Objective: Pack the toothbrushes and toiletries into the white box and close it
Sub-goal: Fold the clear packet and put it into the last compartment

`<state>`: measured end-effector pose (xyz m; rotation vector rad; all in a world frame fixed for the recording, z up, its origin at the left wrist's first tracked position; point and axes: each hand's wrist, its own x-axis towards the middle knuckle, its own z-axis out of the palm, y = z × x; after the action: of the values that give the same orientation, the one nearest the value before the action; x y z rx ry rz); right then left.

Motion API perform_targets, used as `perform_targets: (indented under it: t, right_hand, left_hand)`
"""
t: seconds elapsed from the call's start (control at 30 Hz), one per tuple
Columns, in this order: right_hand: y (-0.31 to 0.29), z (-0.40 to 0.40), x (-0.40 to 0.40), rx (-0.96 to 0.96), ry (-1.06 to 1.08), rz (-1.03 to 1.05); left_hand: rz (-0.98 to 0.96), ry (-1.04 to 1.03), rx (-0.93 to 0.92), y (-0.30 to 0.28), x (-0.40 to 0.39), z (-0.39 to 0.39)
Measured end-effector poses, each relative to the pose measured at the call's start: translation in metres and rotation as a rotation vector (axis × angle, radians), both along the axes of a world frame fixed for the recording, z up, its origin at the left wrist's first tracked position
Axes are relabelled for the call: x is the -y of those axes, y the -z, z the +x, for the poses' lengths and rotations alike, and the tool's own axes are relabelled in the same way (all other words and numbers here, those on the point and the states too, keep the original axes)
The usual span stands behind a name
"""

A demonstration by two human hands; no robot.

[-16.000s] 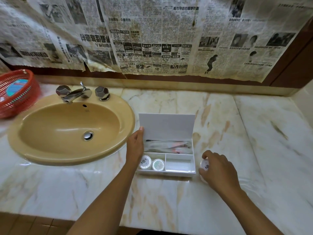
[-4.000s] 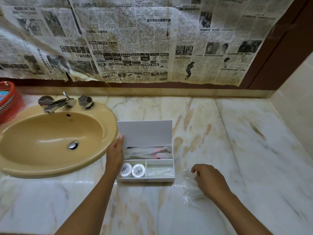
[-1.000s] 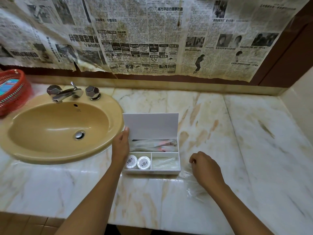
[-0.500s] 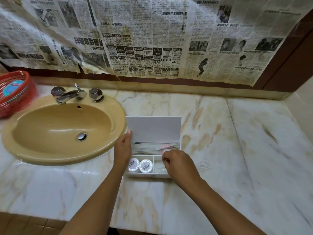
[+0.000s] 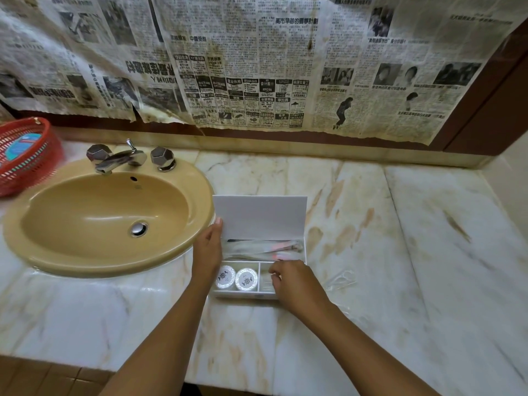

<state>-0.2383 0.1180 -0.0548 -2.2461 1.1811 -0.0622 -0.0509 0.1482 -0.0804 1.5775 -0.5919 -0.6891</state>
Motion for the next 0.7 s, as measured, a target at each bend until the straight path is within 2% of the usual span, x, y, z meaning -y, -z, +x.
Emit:
perform_targets:
  t: [0.17,0.33,0.4,0.53,0.63,0.7]
  right_hand:
    - [0.001,-0.006,-0.002,0.025,-0.015,0.103]
    - [-0.018,-0.022,0.005,0.35,0.15,-0.105]
    - [-0.016,-0.033,0.012,0.389,0.238,-0.185]
    - [-0.004,-0.06,0.028,0.166,0.339,-0.181]
    - [0.01,-0.075,0.033,-0.1,0.266,-0.1]
    - [0.016,-0.081,0.032,-0.191,0.231,-0.078]
  left_hand:
    - [0.0,0.001,0.015,-0.002,-0.001,-0.002]
    - [0.012,0.016,0.03,0.002,-0.002,0.001]
    - [0.009,0.013,0.043,0.002,-0.002,0.001]
    - [0.017,0.007,0.053,0.002,-0.002,0.0]
    - [0.033,0.003,0.04,0.003,-0.002,0.0]
    - [0.027,-0.003,0.036,0.003,-0.003,-0.001]
